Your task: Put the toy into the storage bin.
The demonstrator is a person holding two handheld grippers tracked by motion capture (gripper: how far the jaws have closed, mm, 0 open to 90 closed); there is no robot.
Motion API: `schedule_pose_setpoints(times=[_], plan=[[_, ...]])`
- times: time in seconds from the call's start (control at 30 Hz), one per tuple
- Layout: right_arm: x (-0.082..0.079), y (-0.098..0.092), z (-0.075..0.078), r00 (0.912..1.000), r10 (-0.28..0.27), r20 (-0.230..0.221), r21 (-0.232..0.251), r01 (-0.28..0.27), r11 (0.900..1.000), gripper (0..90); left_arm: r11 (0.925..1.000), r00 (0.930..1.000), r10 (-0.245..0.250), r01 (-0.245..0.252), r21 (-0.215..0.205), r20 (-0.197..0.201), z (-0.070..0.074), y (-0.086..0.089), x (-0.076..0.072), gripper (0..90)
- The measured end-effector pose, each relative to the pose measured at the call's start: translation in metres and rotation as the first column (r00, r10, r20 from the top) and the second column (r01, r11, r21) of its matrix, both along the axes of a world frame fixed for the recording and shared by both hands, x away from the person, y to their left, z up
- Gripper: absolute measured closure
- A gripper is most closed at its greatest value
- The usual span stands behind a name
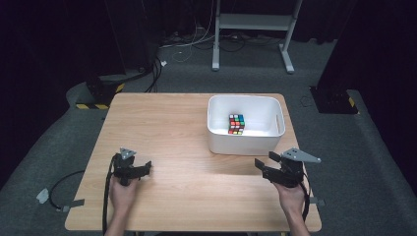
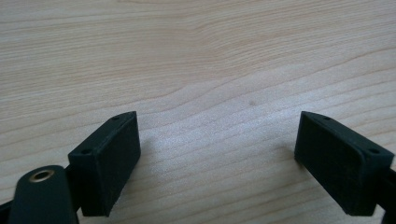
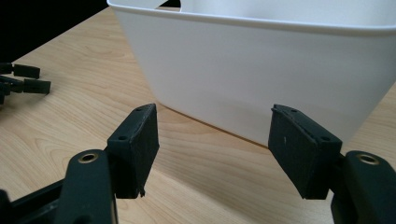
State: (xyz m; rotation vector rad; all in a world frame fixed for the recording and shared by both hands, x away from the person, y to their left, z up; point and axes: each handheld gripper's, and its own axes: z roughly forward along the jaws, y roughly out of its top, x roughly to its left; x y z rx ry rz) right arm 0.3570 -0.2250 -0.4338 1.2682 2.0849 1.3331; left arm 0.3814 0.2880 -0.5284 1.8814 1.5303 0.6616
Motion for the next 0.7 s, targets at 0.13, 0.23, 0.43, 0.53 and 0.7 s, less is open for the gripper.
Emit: schedule_pose_setpoints(times=[0.13, 0.23, 0.43, 0.53, 0.7], plan=[[0.000, 0.002, -0.005, 1.0000, -0.003, -0.007, 0.002, 0.003, 1.000, 33.4, 1.0000, 1.0000, 0.000, 0.000, 0.000, 0.000, 0.000, 0.000, 0.000, 14.5], [0.001, 0.004, -0.008, 1.0000, -0.003, -0.007, 0.004, 0.004, 1.000, 33.5, 1.0000, 1.0000, 0.000, 0.000, 0.000, 0.000, 0.000, 0.000, 0.000, 14.5], [0.001, 0.010, -0.018, 0.9999, -0.016, -0.007, -0.025, 0.015, 1.000, 33.5, 1.0000, 1.0000, 0.000, 0.000, 0.000, 0.000, 0.000, 0.000, 0.000, 14.5], [0.001, 0.014, -0.025, 0.9998, -0.018, -0.013, -0.037, 0.017, 0.999, 33.4, 1.0000, 1.0000, 0.000, 0.000, 0.000, 0.000, 0.000, 0.000, 0.000, 14.5], [0.002, 0.018, -0.035, 0.9994, -0.024, -0.024, -0.052, 0.023, 0.998, 33.4, 1.0000, 1.0000, 0.000, 0.000, 0.000, 0.000, 0.000, 0.000, 0.000, 14.5]])
